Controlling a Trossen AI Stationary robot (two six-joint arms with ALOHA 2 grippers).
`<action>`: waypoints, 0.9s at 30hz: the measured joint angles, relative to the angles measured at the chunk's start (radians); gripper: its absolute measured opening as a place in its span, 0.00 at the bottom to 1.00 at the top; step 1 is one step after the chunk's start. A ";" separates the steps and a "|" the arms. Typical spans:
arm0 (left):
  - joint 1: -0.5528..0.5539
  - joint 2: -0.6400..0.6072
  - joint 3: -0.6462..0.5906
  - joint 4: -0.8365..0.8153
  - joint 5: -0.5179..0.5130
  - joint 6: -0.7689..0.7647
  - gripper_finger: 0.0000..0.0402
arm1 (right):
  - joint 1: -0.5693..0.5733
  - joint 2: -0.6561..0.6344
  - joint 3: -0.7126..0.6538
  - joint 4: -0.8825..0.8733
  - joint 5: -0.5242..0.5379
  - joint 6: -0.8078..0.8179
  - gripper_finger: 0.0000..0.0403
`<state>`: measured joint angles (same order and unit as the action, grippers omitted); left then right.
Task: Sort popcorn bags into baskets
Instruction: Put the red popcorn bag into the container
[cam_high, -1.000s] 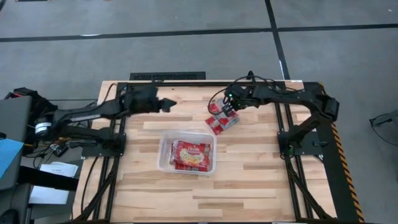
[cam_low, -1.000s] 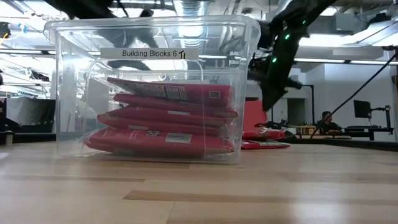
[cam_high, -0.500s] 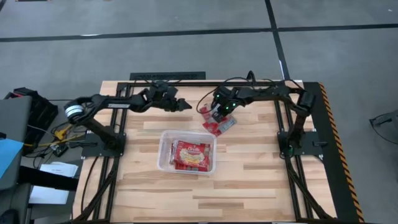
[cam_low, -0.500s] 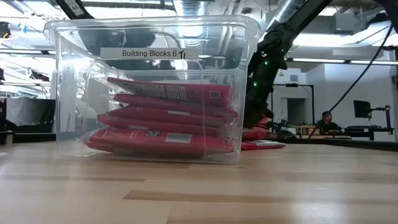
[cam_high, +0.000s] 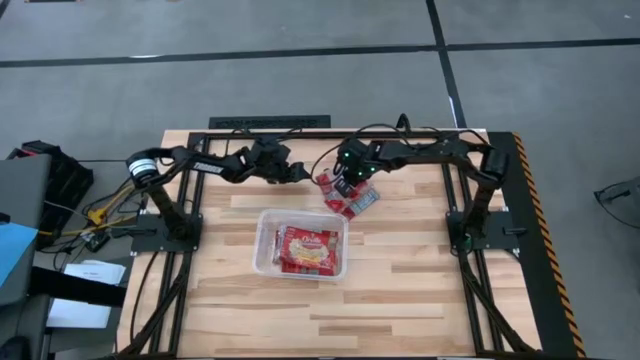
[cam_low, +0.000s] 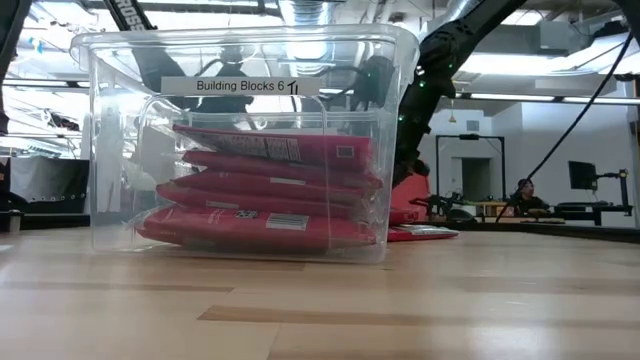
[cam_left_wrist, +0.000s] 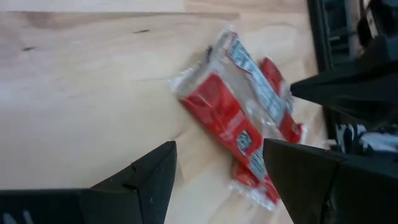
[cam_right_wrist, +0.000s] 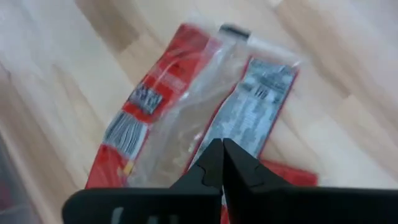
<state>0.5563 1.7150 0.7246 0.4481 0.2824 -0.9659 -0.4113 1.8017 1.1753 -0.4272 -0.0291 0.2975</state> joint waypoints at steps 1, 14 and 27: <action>-0.003 0.010 0.000 0.007 -0.010 -0.013 0.57 | -0.001 0.001 -0.002 0.000 0.004 0.000 0.04; -0.008 0.039 0.000 -0.005 -0.082 -0.074 0.57 | -0.010 0.002 -0.018 0.073 0.003 0.022 0.05; -0.031 0.039 0.000 -0.012 -0.073 -0.075 0.57 | -0.024 0.006 -0.096 0.184 -0.055 0.053 0.04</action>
<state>0.5255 1.7542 0.7250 0.4359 0.2096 -1.0409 -0.4348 1.8077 1.0794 -0.2434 -0.0840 0.3507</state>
